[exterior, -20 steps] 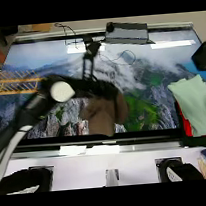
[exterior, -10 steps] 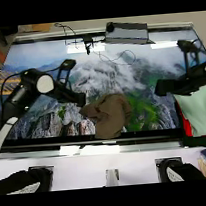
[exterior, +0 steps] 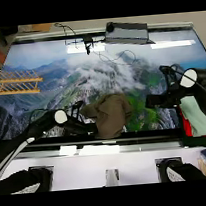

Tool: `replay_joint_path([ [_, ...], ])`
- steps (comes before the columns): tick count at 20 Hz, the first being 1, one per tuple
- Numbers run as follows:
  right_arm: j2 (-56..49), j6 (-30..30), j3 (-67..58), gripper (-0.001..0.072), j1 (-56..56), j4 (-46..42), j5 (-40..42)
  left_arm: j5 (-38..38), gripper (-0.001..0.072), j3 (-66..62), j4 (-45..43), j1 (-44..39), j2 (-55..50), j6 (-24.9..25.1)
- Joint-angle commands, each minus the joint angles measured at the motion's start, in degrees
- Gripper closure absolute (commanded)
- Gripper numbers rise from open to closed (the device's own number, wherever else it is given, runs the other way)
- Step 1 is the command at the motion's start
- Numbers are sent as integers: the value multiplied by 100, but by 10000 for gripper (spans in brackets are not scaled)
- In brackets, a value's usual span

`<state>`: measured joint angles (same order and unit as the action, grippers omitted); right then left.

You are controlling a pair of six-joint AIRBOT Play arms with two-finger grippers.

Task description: Fold the shirts.

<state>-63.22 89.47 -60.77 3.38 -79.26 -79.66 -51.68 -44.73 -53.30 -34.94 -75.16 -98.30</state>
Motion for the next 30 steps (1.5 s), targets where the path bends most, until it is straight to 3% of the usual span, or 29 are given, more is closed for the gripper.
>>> replay_joint_path([
  [1, -11, -15, 114, 53, 4, 138, 59, 835, 35, 262, 769, -262, -378, 79],
  [5, -11, -13, 114, 53, 4, 334, 96, 1283, 64, 247, 944, -295, -420, 151],
  [7, -11, -13, 125, 53, 4, 420, 118, 1412, 294, 247, 944, -295, -420, 118],
  [9, -11, -13, 234, 52, 4, 468, 225, 1475, 640, 247, 942, -295, -420, 114],
  [10, -13, -13, 358, 52, 4, 483, 299, 1488, 673, 247, 940, -293, -417, 116],
  [22, -348, -282, 1899, 54, 7, 2243, 1755, 1158, 680, 247, 916, -286, 269, 413],
  [24, -649, -295, 1906, 119, 7, 2415, 1939, 1141, 680, 247, 914, -282, 398, 411],
  [30, -1434, -573, 1906, 147, 17, 3086, 2131, 1047, 680, 247, 820, -282, 699, 415],
])
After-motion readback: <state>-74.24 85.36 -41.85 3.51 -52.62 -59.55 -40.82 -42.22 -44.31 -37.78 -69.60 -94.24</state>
